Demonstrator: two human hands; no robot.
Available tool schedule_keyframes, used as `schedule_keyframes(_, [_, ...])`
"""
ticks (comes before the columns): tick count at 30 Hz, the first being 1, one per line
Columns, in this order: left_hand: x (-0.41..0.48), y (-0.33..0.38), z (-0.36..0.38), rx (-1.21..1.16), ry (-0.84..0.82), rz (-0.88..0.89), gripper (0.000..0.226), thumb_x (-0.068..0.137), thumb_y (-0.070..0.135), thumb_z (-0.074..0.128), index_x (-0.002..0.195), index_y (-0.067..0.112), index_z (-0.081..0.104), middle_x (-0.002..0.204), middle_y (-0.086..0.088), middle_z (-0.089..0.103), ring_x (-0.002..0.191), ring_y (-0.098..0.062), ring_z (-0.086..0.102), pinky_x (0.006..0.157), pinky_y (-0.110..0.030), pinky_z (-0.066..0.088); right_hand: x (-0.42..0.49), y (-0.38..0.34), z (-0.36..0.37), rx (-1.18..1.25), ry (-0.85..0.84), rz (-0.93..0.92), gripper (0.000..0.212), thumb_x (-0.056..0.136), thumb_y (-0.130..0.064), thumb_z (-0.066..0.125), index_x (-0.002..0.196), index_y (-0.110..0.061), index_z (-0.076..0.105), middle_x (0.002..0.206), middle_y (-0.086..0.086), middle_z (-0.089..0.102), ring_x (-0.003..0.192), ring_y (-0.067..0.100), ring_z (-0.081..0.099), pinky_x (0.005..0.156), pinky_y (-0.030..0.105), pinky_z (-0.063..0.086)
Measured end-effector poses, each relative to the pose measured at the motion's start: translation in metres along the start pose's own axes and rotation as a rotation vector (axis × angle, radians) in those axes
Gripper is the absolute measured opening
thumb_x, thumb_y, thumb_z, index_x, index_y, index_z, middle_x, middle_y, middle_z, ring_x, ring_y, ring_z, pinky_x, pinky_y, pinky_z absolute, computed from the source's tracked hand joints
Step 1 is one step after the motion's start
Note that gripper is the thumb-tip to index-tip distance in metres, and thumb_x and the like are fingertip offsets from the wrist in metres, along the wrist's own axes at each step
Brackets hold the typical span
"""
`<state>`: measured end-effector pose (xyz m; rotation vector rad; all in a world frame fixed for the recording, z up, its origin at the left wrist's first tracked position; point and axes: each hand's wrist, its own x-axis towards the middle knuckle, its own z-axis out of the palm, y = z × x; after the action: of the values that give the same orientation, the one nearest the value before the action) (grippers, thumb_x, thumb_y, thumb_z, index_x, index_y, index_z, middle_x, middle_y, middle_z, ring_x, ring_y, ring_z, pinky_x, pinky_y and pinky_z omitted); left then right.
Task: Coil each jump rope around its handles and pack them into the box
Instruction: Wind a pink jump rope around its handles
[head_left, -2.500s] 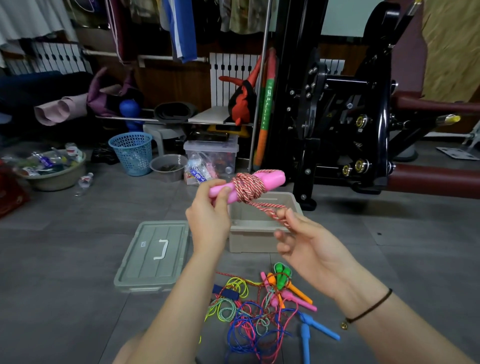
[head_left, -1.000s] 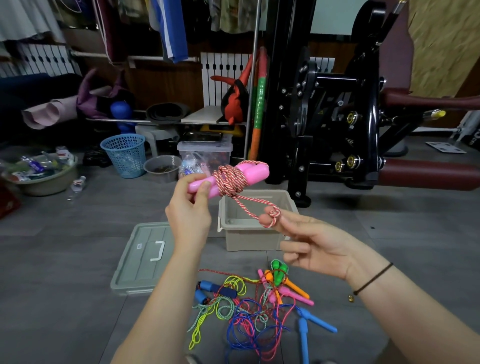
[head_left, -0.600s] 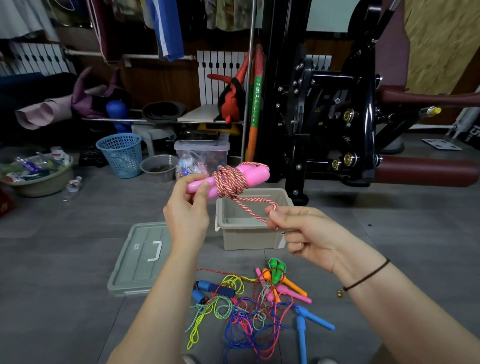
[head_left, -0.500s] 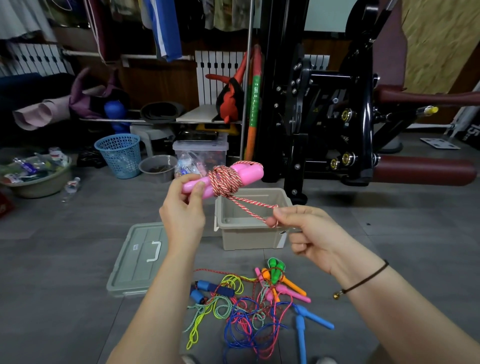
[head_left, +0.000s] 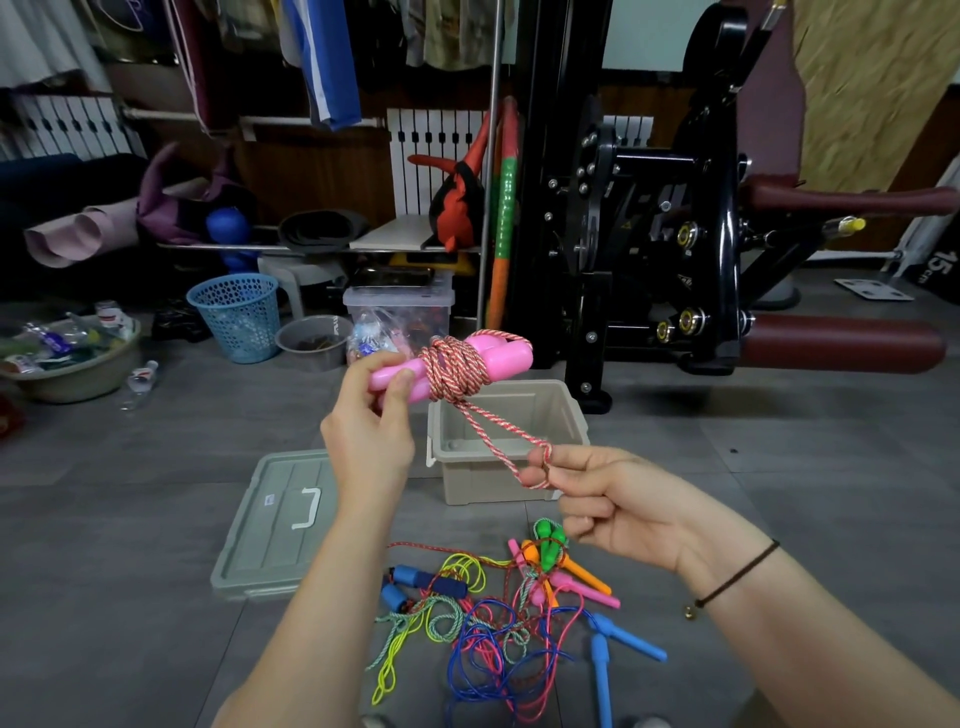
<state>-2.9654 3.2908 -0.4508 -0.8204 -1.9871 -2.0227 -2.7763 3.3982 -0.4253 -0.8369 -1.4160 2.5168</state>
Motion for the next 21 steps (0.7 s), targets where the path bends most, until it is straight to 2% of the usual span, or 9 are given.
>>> schedule_keyframes(3, [0.002,-0.003,0.001,-0.027,-0.004,-0.028,0.012,0.089,0.029,0.060,0.100,0.031,0.064,0.088,0.008,0.070,0.082,-0.016,0.067,0.076,-0.048,0.055,0.000,0.010,-0.001,0.200,-0.192,-0.103,0.018,0.080,0.003,0.059,0.092,-0.010,0.062,0.087,0.003,0.068,0.033,0.000,0.028,0.043,0.015,0.031])
schedule_keyframes(6, [0.002,-0.002,0.003,-0.041,0.000,-0.050,0.011,0.090,0.026,0.061,0.100,0.028,0.065,0.085,0.008,0.070,0.080,-0.016,0.067,0.075,-0.048,0.056,0.002,0.016,-0.003,0.394,-0.378,-0.139,0.032,0.065,0.001,0.078,0.090,-0.011,0.063,0.085,0.002,0.065,0.034,0.002,0.035,0.046,0.019,0.035])
schedule_keyframes(8, [0.002,-0.001,0.003,-0.045,0.009,-0.062,0.011,0.090,0.025,0.061,0.099,0.029,0.065,0.081,0.009,0.069,0.076,-0.015,0.067,0.073,-0.047,0.056,0.001,0.015,-0.004,0.438,-0.400,-0.143,0.032,0.064,-0.001,0.076,0.090,-0.011,0.061,0.085,0.002,0.064,0.036,0.005,0.036,0.048,0.021,0.037])
schedule_keyframes(10, [0.002,-0.001,0.002,-0.035,0.006,-0.048,0.010,0.090,0.027,0.061,0.099,0.031,0.065,0.081,0.009,0.069,0.075,-0.015,0.066,0.074,-0.044,0.056,-0.006,0.012,0.001,0.345,-0.350,-0.155,0.028,0.069,-0.012,0.074,0.094,-0.012,0.062,0.083,0.001,0.061,0.039,0.007,0.035,0.050,0.022,0.038])
schedule_keyframes(12, [0.000,0.003,0.003,0.027,-0.027,0.023,0.012,0.090,0.026,0.061,0.101,0.028,0.065,0.082,0.008,0.069,0.074,-0.011,0.065,0.076,-0.031,0.054,-0.015,0.007,0.011,-0.079,-0.190,-0.276,0.012,0.083,-0.021,0.065,0.093,-0.015,0.064,0.074,-0.003,0.057,0.043,0.007,0.036,0.052,0.021,0.037])
schedule_keyframes(14, [-0.005,0.008,0.005,0.155,-0.087,0.142,0.013,0.091,0.019,0.062,0.103,0.021,0.066,0.076,0.009,0.065,0.068,0.001,0.059,0.067,-0.006,0.043,-0.024,-0.002,0.024,-0.784,0.073,-0.462,0.010,0.091,-0.027,0.058,0.084,-0.024,0.064,0.066,-0.009,0.059,0.051,0.009,0.049,0.058,0.024,0.043])
schedule_keyframes(15, [-0.007,0.010,0.007,0.211,-0.130,0.217,0.012,0.091,0.017,0.062,0.102,0.018,0.065,0.076,0.011,0.063,0.068,0.004,0.056,0.065,0.000,0.036,-0.026,-0.011,0.028,-1.101,0.184,-0.568,0.012,0.091,-0.030,0.058,0.081,-0.027,0.064,0.066,-0.012,0.062,0.058,0.008,0.053,0.063,0.029,0.046])
schedule_keyframes(18, [-0.016,0.014,0.014,0.267,-0.348,0.401,0.012,0.092,0.024,0.058,0.104,0.022,0.062,0.084,0.015,0.067,0.077,0.002,0.057,0.072,-0.008,0.041,-0.029,-0.048,0.037,-1.675,0.317,-0.789,0.014,0.090,-0.039,0.057,0.094,-0.033,0.068,0.080,-0.013,0.067,0.076,0.006,0.048,0.073,0.034,0.046])
schedule_keyframes(21, [-0.024,0.021,0.019,0.284,-0.551,0.520,0.013,0.091,0.028,0.050,0.103,0.029,0.054,0.084,0.019,0.064,0.085,-0.006,0.056,0.073,-0.006,0.034,-0.019,-0.080,0.032,-1.983,0.179,-0.919,0.017,0.090,-0.035,0.057,0.101,-0.028,0.068,0.097,-0.009,0.062,0.092,0.014,0.045,0.080,0.039,0.047])
